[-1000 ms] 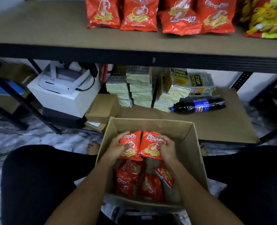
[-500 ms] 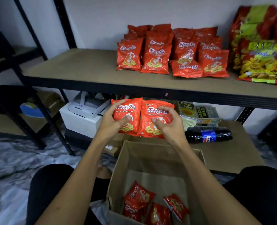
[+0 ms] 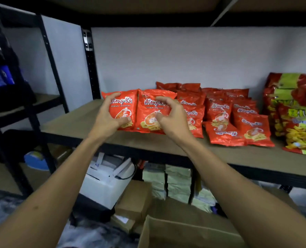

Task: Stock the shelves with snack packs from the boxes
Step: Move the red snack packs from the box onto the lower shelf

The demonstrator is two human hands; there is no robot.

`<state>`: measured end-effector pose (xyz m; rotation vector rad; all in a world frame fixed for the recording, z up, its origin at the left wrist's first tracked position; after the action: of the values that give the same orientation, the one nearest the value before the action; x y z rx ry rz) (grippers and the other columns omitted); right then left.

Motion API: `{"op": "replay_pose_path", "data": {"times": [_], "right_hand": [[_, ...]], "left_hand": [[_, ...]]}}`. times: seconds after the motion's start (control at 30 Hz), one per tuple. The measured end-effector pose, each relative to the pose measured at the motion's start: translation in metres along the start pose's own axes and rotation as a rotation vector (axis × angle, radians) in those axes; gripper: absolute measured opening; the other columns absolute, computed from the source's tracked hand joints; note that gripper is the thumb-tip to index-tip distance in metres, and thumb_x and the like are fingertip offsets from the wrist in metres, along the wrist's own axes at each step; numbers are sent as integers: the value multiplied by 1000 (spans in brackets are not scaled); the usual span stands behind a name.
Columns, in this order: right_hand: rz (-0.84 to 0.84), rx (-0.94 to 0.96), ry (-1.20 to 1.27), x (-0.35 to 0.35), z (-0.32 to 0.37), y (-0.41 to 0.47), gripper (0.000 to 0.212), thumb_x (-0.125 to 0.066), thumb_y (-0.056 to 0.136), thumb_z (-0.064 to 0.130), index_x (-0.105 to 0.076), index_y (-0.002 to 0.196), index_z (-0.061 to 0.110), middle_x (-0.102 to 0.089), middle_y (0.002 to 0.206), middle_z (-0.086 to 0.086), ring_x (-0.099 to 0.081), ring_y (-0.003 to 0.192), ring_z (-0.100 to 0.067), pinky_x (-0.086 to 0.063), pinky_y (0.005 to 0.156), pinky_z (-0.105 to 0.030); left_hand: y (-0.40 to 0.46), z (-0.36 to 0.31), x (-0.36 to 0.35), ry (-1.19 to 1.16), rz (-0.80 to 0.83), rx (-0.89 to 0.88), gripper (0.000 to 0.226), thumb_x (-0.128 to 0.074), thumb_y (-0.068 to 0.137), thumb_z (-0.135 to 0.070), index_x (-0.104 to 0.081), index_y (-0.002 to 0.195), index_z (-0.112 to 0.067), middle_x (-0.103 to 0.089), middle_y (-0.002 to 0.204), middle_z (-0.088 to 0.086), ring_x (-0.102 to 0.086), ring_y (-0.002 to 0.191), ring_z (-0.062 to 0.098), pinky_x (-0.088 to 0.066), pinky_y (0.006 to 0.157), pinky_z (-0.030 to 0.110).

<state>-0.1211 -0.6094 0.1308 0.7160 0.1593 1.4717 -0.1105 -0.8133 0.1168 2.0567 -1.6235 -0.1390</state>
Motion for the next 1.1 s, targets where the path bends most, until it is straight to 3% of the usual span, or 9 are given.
{"op": "replay_pose_path", "data": {"times": [0.13, 0.3, 0.4, 0.5, 0.6, 0.7, 0.8, 1.0, 1.1], "right_hand": [[62, -42, -27, -19, 9, 69, 51, -75, 78, 8, -61, 128, 13, -64, 119, 2, -64, 102, -11, -51, 90, -19], [206, -7, -242, -50, 8, 155, 60, -76, 80, 14, -55, 135, 9, -59, 133, -5, -57, 120, -18, -44, 106, -33], [285, -22, -251, -75, 5, 206, 52, -76, 80, 10, -59, 129, 5, -62, 121, -2, -59, 114, -18, -47, 101, -32], [370, -81, -320, -99, -11, 269, 34, -63, 85, -4, -64, 118, 3, -67, 114, -13, -66, 105, -27, -55, 92, -38], [462, -83, -542, -121, -42, 312, 28, -51, 92, -3, -60, 118, -1, -65, 115, -15, -65, 104, -29, -56, 90, -41], [519, 3, -683, -130, -58, 330, 33, -54, 91, -2, -59, 123, 1, -62, 122, -12, -60, 113, -26, -52, 92, -31], [559, 164, -886, -122, -52, 346, 45, -60, 91, 8, -53, 135, 6, -51, 139, -11, -48, 128, -26, -36, 101, -27], [501, 360, -1106, -134, -61, 368, 56, -65, 88, 27, -47, 140, 33, -53, 140, 1, -49, 127, -25, -41, 101, -38], [457, 334, -1216, -136, -77, 373, 59, -66, 87, 36, -42, 141, 30, -54, 137, -4, -52, 124, -27, -44, 98, -40]], "left_hand": [[52, 14, 22, 27, -15, 14, 81, -83, 70, -5, -44, 135, -32, -48, 125, -1, -57, 99, 7, -51, 72, 18], [120, 56, 44, 16, -39, 25, 80, -85, 66, 1, -47, 129, -32, -55, 122, 3, -61, 99, 12, -52, 71, 18], [166, 89, 53, -29, -88, 11, 81, -83, 64, 8, -49, 129, -28, -57, 121, 4, -61, 93, 8, -52, 71, 17], [219, 125, 49, -98, -164, 30, 80, -80, 64, 13, -52, 128, -25, -59, 123, 8, -63, 103, 22, -55, 82, 30], [254, 162, 40, -169, -137, 44, 81, -76, 62, 17, -55, 125, -29, -60, 123, 8, -63, 108, 28, -58, 84, 42], [283, 180, 35, -203, -129, 18, 81, -70, 63, 25, -55, 126, -24, -58, 124, 6, -63, 107, 24, -58, 71, 28], [317, 180, 26, -228, -182, -12, 79, -69, 63, 24, -56, 125, -23, -58, 119, 2, -62, 103, 17, -56, 66, 19], [360, 193, 12, -92, -133, -61, 80, -78, 56, 6, -58, 108, -53, -55, 124, 8, -59, 110, 26, -57, 85, 46], [372, 195, 3, -35, -177, -61, 78, -75, 63, 10, -57, 113, -47, -48, 123, 8, -56, 109, 26, -56, 88, 41]]}}
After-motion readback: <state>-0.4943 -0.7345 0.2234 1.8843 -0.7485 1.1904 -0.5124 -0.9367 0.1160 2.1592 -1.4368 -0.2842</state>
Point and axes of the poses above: each hand's wrist, its own y-axis towards the middle knuckle, its own x-axis out of the back of the hand, z = x × y, the point moved 2 cm from there along y, towards the middle knuckle
